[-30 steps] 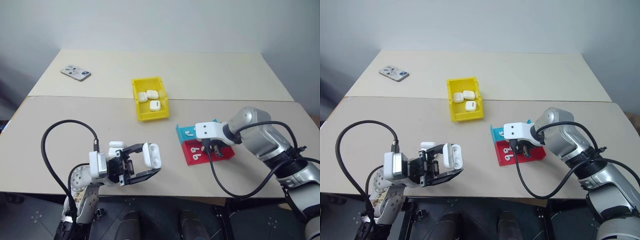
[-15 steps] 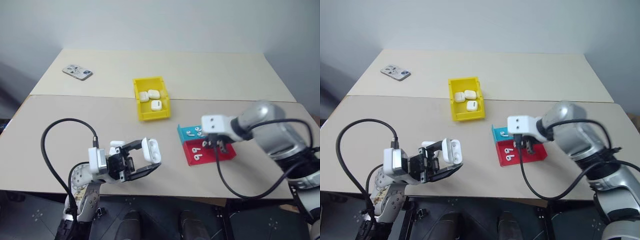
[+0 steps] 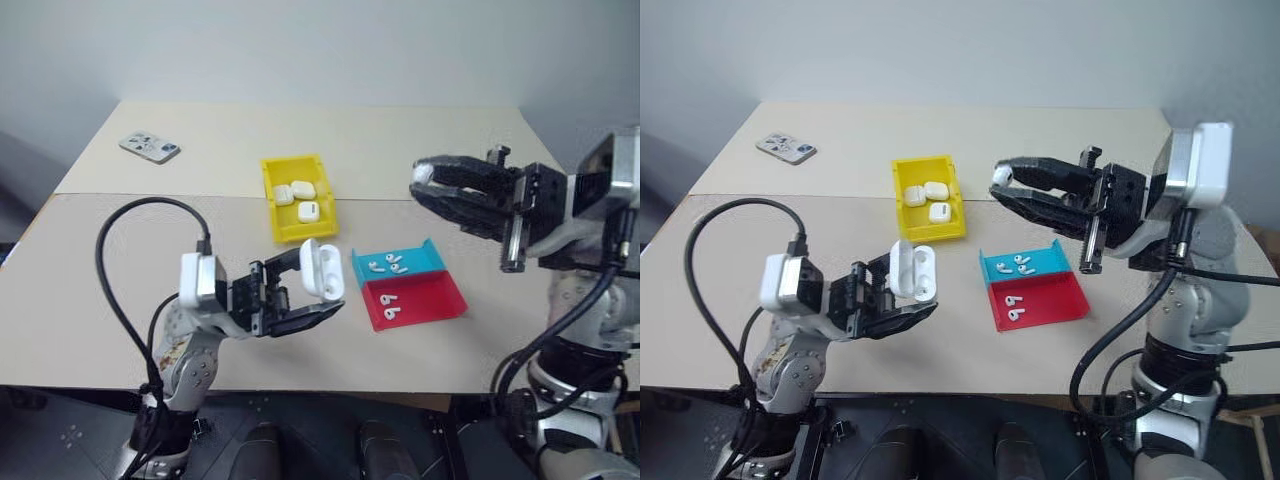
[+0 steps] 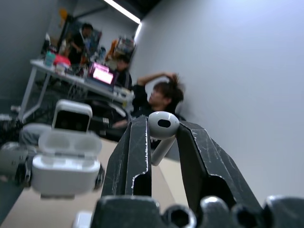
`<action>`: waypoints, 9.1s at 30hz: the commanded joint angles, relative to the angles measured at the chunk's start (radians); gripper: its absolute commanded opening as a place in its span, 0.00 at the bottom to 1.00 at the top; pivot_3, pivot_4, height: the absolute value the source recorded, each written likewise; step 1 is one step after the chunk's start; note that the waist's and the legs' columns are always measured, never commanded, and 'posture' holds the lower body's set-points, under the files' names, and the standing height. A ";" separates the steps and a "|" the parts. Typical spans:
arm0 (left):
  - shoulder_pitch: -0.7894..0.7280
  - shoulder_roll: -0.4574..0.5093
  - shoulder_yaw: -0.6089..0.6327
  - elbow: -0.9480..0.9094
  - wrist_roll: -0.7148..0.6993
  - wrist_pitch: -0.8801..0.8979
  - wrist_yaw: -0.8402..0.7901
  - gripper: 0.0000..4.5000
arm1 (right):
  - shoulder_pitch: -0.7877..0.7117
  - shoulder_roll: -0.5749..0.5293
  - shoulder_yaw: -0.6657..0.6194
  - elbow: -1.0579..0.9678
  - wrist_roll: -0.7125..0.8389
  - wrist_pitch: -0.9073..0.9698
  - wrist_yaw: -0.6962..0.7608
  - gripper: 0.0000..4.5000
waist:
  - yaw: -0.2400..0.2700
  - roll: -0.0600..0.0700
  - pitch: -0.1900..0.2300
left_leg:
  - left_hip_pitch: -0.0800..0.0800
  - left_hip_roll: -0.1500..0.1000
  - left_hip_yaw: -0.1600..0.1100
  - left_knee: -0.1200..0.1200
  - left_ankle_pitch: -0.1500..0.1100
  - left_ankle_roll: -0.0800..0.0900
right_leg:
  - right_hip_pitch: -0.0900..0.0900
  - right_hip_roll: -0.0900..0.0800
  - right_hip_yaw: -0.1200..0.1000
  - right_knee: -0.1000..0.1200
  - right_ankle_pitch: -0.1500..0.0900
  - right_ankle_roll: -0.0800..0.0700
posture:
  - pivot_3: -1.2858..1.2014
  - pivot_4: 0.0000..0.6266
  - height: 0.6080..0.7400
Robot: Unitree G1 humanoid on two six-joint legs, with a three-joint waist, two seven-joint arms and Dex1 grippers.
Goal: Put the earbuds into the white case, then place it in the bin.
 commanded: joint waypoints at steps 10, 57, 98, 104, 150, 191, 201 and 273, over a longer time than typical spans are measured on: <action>-0.023 -0.058 -0.002 -0.029 -0.029 0.035 0.012 0.62 | 0.037 0.088 0.202 0.013 0.016 -0.181 -0.006 0.14 | 0.001 0.000 0.000 | 0.000 0.000 0.000 0.000 0.000 0.000 | 0.000 0.000 0.000 0.000 0.000 0.000 | 0.52 0.24 1.00; -0.002 -0.067 -0.015 -0.043 0.008 0.038 0.021 0.62 | 0.051 0.010 0.383 0.167 -0.131 -0.397 0.074 0.14 | 0.004 0.000 0.000 | 0.000 0.000 0.000 0.000 0.000 0.000 | 0.000 0.000 0.000 -0.001 0.000 0.000 | 0.52 0.24 1.00; -0.028 -0.113 0.005 0.006 0.025 0.010 -0.003 0.62 | 0.043 -0.042 0.391 0.202 -0.133 -0.456 0.105 0.30 | 0.005 0.000 0.000 | 0.000 0.000 0.000 0.000 0.000 0.000 | 0.000 0.000 0.000 -0.001 0.000 0.000 | 0.52 0.24 1.00; -0.024 -0.107 0.003 0.001 0.025 0.015 -0.008 0.62 | 0.022 -0.027 0.375 0.196 -0.101 -0.447 0.081 0.30 | 0.004 0.000 0.000 | 0.000 0.000 0.000 0.000 0.000 0.000 | 0.000 0.000 0.000 -0.001 0.000 0.000 | 0.52 0.24 1.00; 0.136 0.082 0.120 0.038 0.101 -0.109 -0.102 0.62 | -0.211 -0.486 0.514 0.382 -0.374 0.020 0.102 0.54 | -0.001 0.001 0.000 | 0.000 0.000 0.001 -0.001 0.000 0.000 | -0.001 0.000 0.000 -0.001 -0.001 -0.001 | 0.52 0.24 1.00; 0.274 0.066 0.047 -0.070 0.173 -0.180 0.097 0.62 | -0.604 -0.052 0.884 1.201 -1.055 -0.203 0.188 0.54 | -0.020 0.001 0.001 | -0.001 0.000 0.001 -0.002 0.000 0.000 | -0.003 0.000 0.000 0.000 -0.001 -0.001 | 0.52 0.24 1.00; 0.271 0.062 0.034 -0.067 0.174 -0.185 0.094 0.62 | -0.593 -0.052 0.885 1.209 -1.078 -0.201 0.179 0.54 | -0.020 0.001 0.001 | -0.001 0.000 0.001 -0.002 0.000 0.000 | -0.003 0.000 0.000 0.000 -0.001 -0.001 | 0.52 0.24 1.00; -0.026 0.011 -0.007 0.039 0.064 -0.034 0.034 0.62 | 0.049 0.080 -0.053 -0.148 0.253 0.397 -0.110 0.14 | -0.005 0.001 0.000 | 0.000 0.000 0.000 -0.002 0.000 0.000 | -0.001 0.000 0.000 0.001 -0.001 -0.001 | 0.52 0.24 1.00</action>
